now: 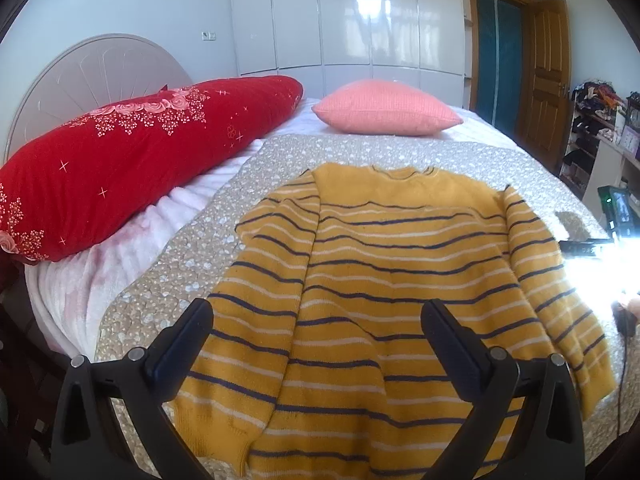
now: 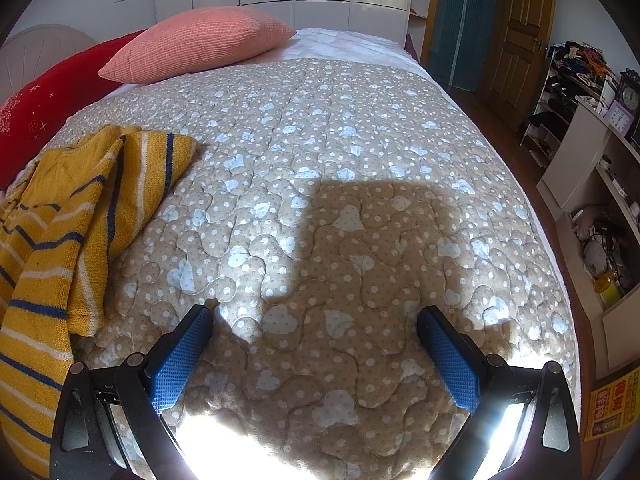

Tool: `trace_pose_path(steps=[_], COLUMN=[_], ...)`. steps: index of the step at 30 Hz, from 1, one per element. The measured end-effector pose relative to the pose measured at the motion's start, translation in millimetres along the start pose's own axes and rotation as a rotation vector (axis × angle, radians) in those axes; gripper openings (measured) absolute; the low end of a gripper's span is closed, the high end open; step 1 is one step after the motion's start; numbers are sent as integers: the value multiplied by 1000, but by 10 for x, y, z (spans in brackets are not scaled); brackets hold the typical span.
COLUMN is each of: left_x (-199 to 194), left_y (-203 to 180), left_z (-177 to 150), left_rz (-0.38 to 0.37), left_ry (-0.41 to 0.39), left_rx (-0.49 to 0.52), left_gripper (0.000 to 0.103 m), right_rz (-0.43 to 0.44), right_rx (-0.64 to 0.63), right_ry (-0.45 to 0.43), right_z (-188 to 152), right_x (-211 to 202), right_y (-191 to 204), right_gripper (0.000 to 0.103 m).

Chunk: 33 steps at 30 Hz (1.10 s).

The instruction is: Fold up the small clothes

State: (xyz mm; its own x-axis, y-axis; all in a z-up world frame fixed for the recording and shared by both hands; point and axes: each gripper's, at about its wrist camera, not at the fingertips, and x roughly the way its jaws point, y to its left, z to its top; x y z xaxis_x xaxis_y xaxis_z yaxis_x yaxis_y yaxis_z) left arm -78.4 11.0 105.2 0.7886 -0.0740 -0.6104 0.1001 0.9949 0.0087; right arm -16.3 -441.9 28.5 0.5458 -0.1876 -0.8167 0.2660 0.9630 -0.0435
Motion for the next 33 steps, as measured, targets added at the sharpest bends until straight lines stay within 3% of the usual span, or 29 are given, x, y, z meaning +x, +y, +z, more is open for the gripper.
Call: trace_pose_path(steps=[9, 13, 19, 21, 23, 26, 29, 30, 31, 32, 33], left_x=[-157, -239, -51, 94, 298, 630, 1011, 1118, 1184, 1240, 1244], left_y=[30, 142, 662, 827, 952, 985, 893, 885, 881, 898, 946], left_z=[-25, -32, 35, 35, 36, 29, -22, -43, -58, -68, -48], left_rz=[-6, 11, 120, 152, 176, 153, 112, 94, 88, 71, 40], left_ry=[7, -17, -6, 14, 51, 115, 213, 248, 276, 306, 315], left_rx=[-6, -7, -67, -85, -86, -52, -5, -1, -6, -25, -58], left_gripper=[103, 103, 103, 103, 103, 103, 103, 100, 75, 57, 55], right_rz=[11, 62, 332, 487, 574, 506, 559, 572, 573, 554, 542], right_rx=[8, 37, 93, 76, 22, -91, -40, -3, 24, 30, 33], right_ry=[1, 109, -96, -142, -84, 7, 177, 203, 212, 190, 163], right_z=[17, 61, 145, 51, -74, -358, -574, -656, -723, -764, -777], right_x=[1, -110, -1194, -1486, -1601, -1464, -1055, -918, -840, -803, -820], right_y=[-13, -68, 24, 218, 523, 1072, 1276, 1309, 1327, 1358, 1374], right_gripper=[103, 103, 103, 103, 103, 103, 103, 103, 103, 103, 103])
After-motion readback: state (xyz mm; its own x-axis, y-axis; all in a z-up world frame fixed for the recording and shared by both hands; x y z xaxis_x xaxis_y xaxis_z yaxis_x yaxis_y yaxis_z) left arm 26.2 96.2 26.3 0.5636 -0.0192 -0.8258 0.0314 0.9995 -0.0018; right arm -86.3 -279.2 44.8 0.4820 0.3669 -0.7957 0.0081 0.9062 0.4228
